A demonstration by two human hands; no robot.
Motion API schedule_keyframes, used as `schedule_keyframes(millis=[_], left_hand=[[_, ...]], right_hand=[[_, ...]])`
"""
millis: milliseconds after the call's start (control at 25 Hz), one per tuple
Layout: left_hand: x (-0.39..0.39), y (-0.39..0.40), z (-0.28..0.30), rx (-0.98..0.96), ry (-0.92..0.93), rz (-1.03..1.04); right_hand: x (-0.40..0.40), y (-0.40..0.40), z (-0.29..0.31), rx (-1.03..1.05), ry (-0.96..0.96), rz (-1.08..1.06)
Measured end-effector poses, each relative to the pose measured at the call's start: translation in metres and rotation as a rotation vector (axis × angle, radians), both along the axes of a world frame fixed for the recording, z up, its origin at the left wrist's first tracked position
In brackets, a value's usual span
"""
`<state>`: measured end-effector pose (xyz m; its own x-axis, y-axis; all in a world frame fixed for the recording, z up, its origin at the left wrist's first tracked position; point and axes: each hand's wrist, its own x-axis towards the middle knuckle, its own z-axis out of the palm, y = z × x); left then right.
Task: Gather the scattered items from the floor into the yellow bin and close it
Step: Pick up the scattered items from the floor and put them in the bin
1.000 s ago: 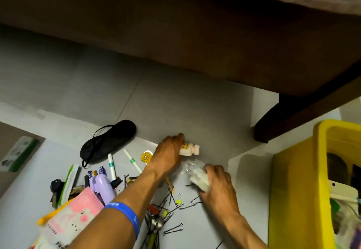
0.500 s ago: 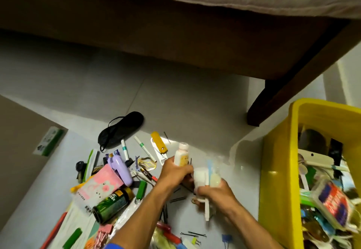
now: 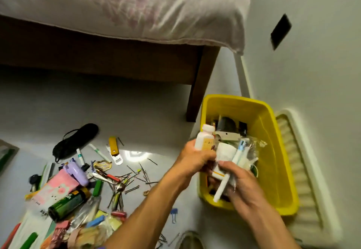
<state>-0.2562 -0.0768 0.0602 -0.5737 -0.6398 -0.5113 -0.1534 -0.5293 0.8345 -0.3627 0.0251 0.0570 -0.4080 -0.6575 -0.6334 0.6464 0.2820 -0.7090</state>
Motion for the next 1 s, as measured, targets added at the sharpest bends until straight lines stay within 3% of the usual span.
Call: schedule_keyframes(millis=[200, 560, 800, 920, 1000], left_hand=[[-0.026, 0.030, 0.006, 0.095, -0.147, 0.033], [0.083, 0.042, 0.027, 0.002, -0.198, 0.324], [0.186, 0.028, -0.003, 0.014, -0.271, 0.580], [0.232, 0.028, -0.038, 0.030, -0.441, 0.582], [0.262, 0.033, -0.065, -0.027, -0.632, 0.557]], right_hand=[[-0.040, 0.029, 0.007, 0.116, -0.092, -0.085], [0.022, 0.007, 0.027, 0.036, -0.023, 0.022], [0.120, -0.042, 0.011, -0.001, 0.022, 0.456], [0.160, -0.051, -0.026, 0.084, 0.159, 0.785], [0.177, -0.049, -0.066, 0.133, 0.405, 1.054]])
